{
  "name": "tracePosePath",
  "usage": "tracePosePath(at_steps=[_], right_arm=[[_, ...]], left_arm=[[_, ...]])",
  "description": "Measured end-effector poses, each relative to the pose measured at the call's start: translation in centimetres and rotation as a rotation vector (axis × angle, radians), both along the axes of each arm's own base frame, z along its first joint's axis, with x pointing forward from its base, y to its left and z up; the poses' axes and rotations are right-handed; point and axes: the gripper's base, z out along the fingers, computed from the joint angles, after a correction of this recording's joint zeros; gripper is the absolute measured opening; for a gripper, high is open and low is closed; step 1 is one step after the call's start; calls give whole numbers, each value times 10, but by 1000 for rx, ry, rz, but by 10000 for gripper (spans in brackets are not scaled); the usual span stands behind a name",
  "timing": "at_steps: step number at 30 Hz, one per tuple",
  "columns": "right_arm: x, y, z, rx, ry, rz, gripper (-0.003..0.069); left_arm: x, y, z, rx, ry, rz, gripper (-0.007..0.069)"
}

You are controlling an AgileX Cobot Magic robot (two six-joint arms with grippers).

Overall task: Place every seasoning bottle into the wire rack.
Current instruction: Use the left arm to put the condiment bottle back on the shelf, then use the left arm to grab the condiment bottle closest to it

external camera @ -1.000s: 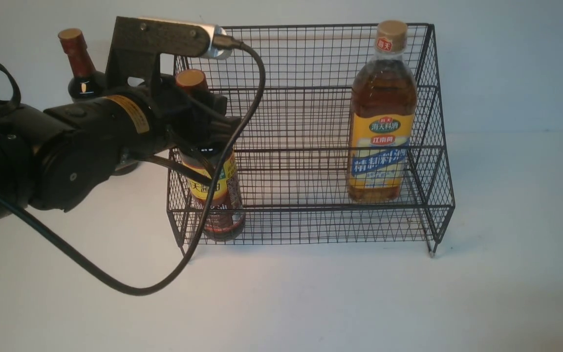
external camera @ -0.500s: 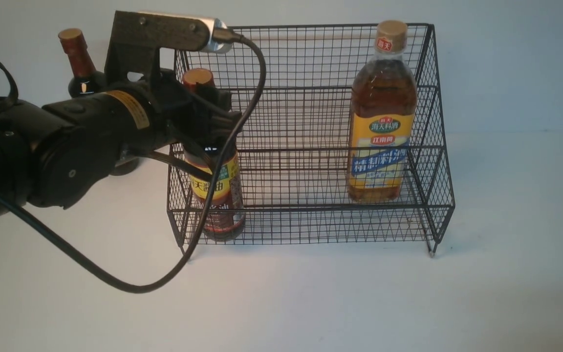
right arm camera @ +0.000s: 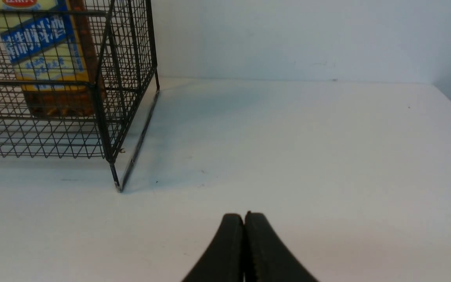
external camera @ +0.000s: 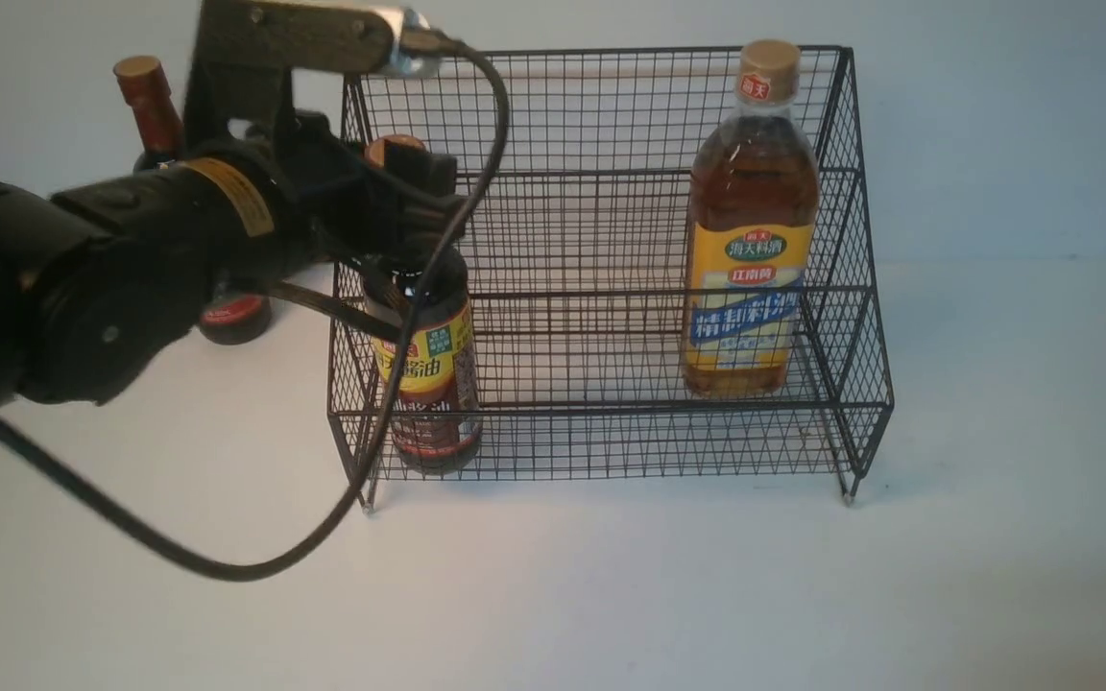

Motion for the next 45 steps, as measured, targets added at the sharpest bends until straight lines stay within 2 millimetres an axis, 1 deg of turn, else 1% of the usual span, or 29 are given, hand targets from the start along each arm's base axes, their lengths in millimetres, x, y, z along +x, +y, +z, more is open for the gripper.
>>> tracePosePath(at_steps=[1,4,6,8,10,11,13,15,16,18,19,20,21,23,25,28,30,32,34,35,36,37,39,41,43,45], right_arm=[[0,0,0,0,0,0,-10],[0,0,0,0,0,0,-10],[0,0,0,0,0,0,-10],[0,0,0,0,0,0,-10],[0,0,0,0,0,0,-10],[0,0,0,0,0,0,-10],[0,0,0,0,0,0,-10],[0,0,0,0,0,0,-10],[0,0,0,0,0,0,-10],[0,0,0,0,0,0,-10],[0,0,0,0,0,0,-10],[0,0,0,0,0,0,-10],[0,0,0,0,0,0,-10],[0,0,0,0,0,0,-10],[0,0,0,0,0,0,-10],[0,0,0,0,0,0,-10],[0,0,0,0,0,0,-10],[0,0,0,0,0,0,-10],[0,0,0,0,0,0,-10],[0,0,0,0,0,0,-10],[0,0,0,0,0,0,-10],[0,0,0,0,0,0,-10],[0,0,0,0,0,0,-10],[0,0,0,0,0,0,-10],[0,0,0,0,0,0,-10],[0,0,0,0,0,0,-10]], left_arm=[[-3,1,6,-7,-18,0,451],[-20,8,33,-23,-107,-4,450],[-29,13,45,-22,-150,-6,446],[-40,21,59,-24,-195,6,421],[-53,36,74,-18,-240,39,353],[-56,42,77,-9,-251,59,312],[-65,67,86,40,-265,147,156],[-68,83,87,88,-254,208,65],[-68,97,85,125,-219,264,34],[-68,120,75,147,-96,363,4],[-68,126,70,139,-39,393,0],[-69,129,69,136,-25,407,-1],[-70,136,61,108,68,438,-2],[-73,140,53,48,164,458,-2],[-74,139,51,36,191,446,-2],[-73,137,52,33,185,424,-2],[-72,135,55,22,148,407,-2],[-65,136,61,14,53,409,-2],[-62,137,62,13,23,413,-3],[-54,138,62,16,-19,422,-3],[-53,139,63,21,-34,424,-3],[-42,141,62,26,-79,437,-2],[-36,143,60,29,-101,446,0],[-19,146,54,29,-144,468,23],[-10,148,51,33,-183,482,49],[2,151,45,41,-223,498,96]])
